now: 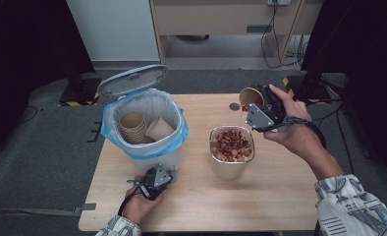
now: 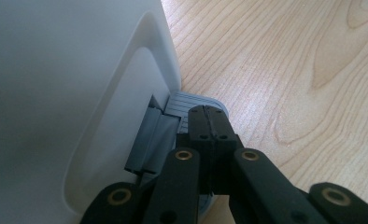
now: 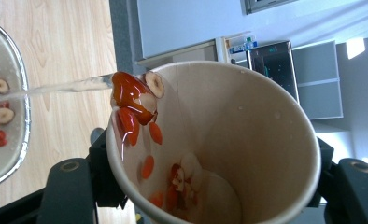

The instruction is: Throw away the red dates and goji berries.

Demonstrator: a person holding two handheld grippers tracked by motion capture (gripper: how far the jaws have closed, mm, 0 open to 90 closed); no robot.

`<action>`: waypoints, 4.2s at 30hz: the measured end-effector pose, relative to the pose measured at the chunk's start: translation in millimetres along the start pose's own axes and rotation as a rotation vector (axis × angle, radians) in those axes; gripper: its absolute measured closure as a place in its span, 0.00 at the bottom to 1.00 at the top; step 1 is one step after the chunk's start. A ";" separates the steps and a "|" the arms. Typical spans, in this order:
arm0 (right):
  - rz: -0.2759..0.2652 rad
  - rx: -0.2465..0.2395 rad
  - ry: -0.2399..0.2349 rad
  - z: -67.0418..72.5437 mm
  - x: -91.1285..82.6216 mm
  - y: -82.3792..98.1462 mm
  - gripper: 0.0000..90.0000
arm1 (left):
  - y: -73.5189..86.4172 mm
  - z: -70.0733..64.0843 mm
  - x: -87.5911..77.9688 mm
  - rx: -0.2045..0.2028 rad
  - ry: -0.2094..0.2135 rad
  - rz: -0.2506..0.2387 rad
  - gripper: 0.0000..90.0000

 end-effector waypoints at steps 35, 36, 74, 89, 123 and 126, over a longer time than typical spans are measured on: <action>0.136 -0.502 0.015 0.8 2.3 -18.0 0.35 | -0.2 -0.2 0.2 -0.004 0.001 -0.003 1.00; 0.143 -0.513 0.010 1.5 2.4 -18.5 0.35 | -0.2 -0.2 0.1 -0.004 0.001 -0.002 1.00; 0.122 -0.559 0.012 18.6 10.1 -23.1 0.36 | -0.2 -0.4 -0.1 -0.002 -0.001 0.001 1.00; 0.118 -0.554 0.025 15.0 7.0 -23.2 0.36 | -0.2 -0.3 0.2 -0.004 0.001 -0.003 1.00; 0.101 -0.566 0.021 21.3 4.0 -29.2 0.38 | -0.2 -0.2 0.1 -0.006 0.002 -0.003 1.00; 0.109 -0.573 0.011 18.8 2.7 -26.1 0.38 | -0.2 -0.3 0.1 -0.004 0.001 -0.003 1.00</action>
Point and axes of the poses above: each handheld gripper's, and its own axes: x roughly forward along the jaws, y roughly out of its underside, z roughly to its left, the point moved 7 cm from there along x, roughly forward along the jaws, and after that the axes turned 7 degrees about -z, right-handed, at the moved point
